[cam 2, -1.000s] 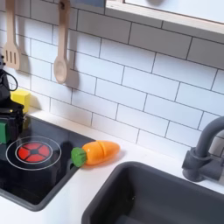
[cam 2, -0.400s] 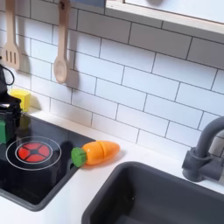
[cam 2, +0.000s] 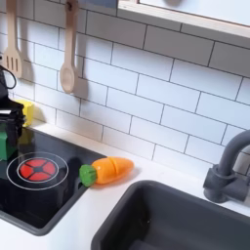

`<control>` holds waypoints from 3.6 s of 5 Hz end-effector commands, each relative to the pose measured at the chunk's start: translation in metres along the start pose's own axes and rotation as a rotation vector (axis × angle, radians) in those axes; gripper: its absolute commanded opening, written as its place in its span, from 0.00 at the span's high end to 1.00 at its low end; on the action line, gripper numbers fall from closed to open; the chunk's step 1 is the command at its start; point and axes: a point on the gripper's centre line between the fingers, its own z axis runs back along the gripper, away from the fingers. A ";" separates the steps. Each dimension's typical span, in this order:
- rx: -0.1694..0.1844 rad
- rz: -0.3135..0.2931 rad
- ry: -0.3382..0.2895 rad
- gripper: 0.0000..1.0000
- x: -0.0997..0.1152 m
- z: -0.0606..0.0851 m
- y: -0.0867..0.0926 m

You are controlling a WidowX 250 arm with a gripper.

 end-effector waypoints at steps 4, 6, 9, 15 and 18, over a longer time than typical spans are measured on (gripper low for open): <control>0.004 -0.014 -0.004 0.72 0.001 -0.001 0.001; 0.004 -0.016 -0.004 1.00 0.000 -0.003 0.001; -0.003 -0.025 -0.015 1.00 0.000 0.000 -0.001; -0.070 -0.057 -0.017 1.00 -0.006 0.019 -0.017; -0.066 -0.083 -0.034 1.00 -0.013 0.025 -0.022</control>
